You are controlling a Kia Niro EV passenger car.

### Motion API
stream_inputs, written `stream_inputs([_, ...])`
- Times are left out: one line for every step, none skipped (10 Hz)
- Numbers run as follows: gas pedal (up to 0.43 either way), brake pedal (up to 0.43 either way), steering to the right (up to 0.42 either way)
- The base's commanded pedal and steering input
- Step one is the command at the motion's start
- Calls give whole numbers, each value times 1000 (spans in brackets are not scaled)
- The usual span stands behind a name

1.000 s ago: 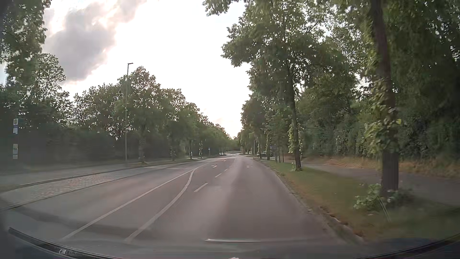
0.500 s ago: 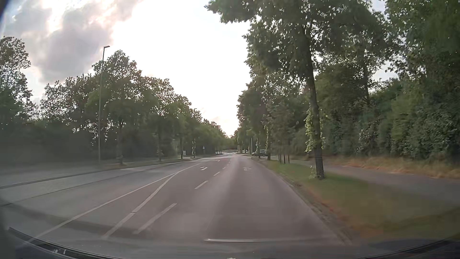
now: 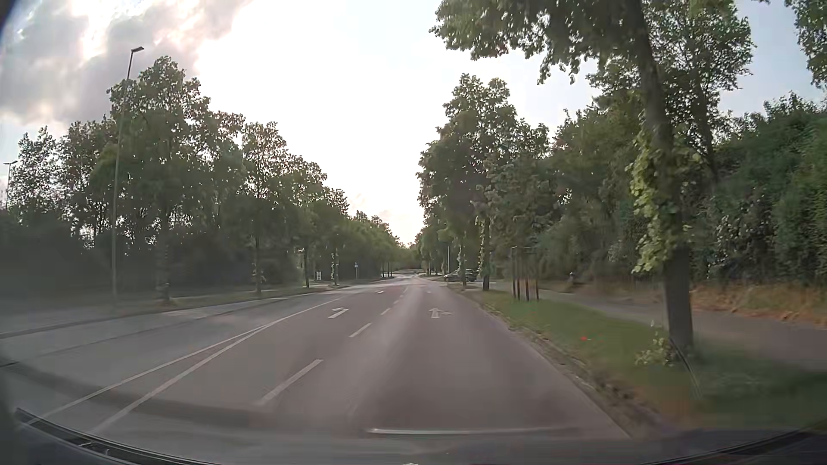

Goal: Follow the waypoints while adhering to traffic rules and regulations

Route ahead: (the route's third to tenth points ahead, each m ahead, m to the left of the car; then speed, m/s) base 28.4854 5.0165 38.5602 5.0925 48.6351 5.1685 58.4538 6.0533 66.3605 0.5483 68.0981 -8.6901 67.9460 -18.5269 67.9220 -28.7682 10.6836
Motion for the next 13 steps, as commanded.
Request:
stream_inputs([0, 12, 4])
stream_inputs([0, 12, 4])
stream_inputs([0, 12, 3])
stream_inputs([0, 12, 3])
stream_inputs([0, 12, 2])
stream_inputs([0, 12, 1])
stream_inputs([0, 12, 1])
stream_inputs([0, 12, 1])
stream_inputs([0, 12, -1])
stream_inputs([0, 12, -5])
stream_inputs([0, 12, -6])
stream_inputs([0, 12, -6])
stream_inputs([0, 12, -7])
